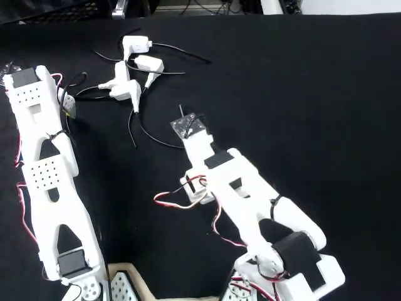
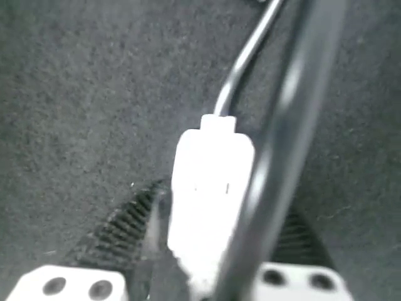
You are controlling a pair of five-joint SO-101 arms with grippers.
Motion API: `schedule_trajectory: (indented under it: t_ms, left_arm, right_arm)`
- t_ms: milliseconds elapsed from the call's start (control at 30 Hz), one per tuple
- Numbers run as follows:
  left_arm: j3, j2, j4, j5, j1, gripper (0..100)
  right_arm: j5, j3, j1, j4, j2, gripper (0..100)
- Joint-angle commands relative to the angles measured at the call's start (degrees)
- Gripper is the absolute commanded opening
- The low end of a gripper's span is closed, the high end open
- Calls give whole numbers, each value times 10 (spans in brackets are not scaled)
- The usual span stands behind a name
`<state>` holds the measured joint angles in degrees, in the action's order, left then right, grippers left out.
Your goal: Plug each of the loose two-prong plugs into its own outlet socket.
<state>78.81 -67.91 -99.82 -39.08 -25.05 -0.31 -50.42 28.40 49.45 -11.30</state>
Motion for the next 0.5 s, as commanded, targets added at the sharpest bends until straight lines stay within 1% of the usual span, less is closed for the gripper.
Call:
schedule_trajectory:
  t_ms: [0,133,200,467]
  left_arm:
    - [28,10,-4,-4,-6,162]
    - [28,10,-4,-4,-6,162]
    - [27,10,-4,-4,-6,162]
    - [27,10,-4,-4,-6,162]
  right_arm:
    - [6,3,-11,-27,-1,67]
    - [6,6,-11,-63,-7,38]
    - [6,7,-19,-102,-7,15]
    - [6,7,-92,-342,-7,12]
